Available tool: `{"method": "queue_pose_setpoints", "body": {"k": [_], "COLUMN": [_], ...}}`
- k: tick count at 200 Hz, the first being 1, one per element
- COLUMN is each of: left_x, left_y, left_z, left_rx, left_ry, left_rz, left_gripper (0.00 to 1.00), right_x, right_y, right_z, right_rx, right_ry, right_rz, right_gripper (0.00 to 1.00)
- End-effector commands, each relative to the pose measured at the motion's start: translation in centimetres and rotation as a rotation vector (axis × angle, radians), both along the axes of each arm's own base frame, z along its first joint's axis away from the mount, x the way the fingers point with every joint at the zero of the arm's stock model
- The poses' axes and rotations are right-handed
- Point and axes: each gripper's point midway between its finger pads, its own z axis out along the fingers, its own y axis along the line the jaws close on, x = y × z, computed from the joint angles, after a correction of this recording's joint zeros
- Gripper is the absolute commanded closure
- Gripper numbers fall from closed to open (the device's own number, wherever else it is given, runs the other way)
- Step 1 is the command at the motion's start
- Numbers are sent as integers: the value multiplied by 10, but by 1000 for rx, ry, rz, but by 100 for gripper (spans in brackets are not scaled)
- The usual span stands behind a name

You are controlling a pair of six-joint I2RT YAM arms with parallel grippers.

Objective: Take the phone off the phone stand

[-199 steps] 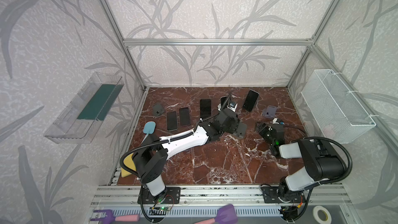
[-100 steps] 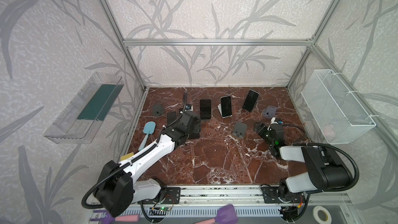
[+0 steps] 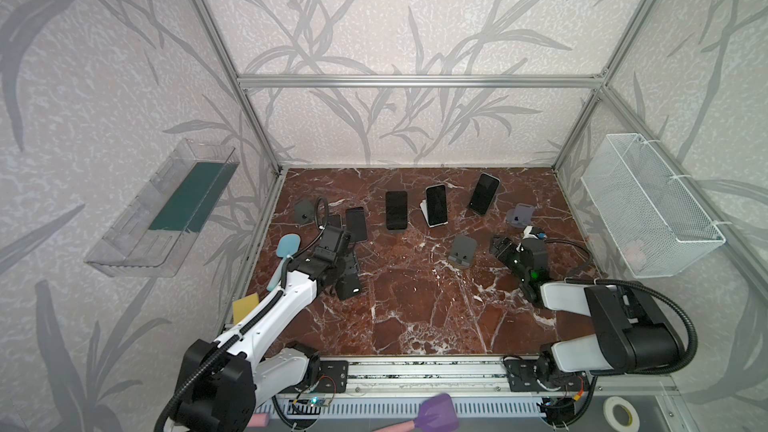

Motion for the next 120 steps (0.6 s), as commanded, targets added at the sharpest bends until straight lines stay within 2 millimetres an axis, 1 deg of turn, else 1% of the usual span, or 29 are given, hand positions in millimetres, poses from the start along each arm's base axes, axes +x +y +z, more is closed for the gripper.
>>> {"method": "queue_pose_setpoints", "body": {"k": [1, 11, 18, 46, 70, 88, 120], "left_x": [-5, -7, -8, -9, -10, -9, -7], "left_y": [0, 7, 10, 10, 1, -9, -15], "left_z": [-12, -13, -15, -28, -44, -56, -68], "left_rx": [-31, 12, 36, 65, 35, 0, -11], "left_ry": [110, 162, 193, 282, 354, 402, 493], "left_rz": [-2, 35, 23, -11, -39, -108, -159], "left_gripper": [46, 47, 47, 47, 47, 47, 48], "right_x": [2, 2, 1, 1, 0, 1, 2], "right_y": [-3, -4, -5, -9, -10, -11, -9], "right_z": [5, 7, 7, 12, 13, 13, 15], "right_rx": [-5, -2, -3, -6, -6, 1, 13], "right_ry": [-28, -34, -33, -44, -46, -46, -56], "right_rz": [-22, -27, -29, -41, -46, -52, -45], "right_gripper": [15, 15, 15, 15, 15, 14, 15]}}
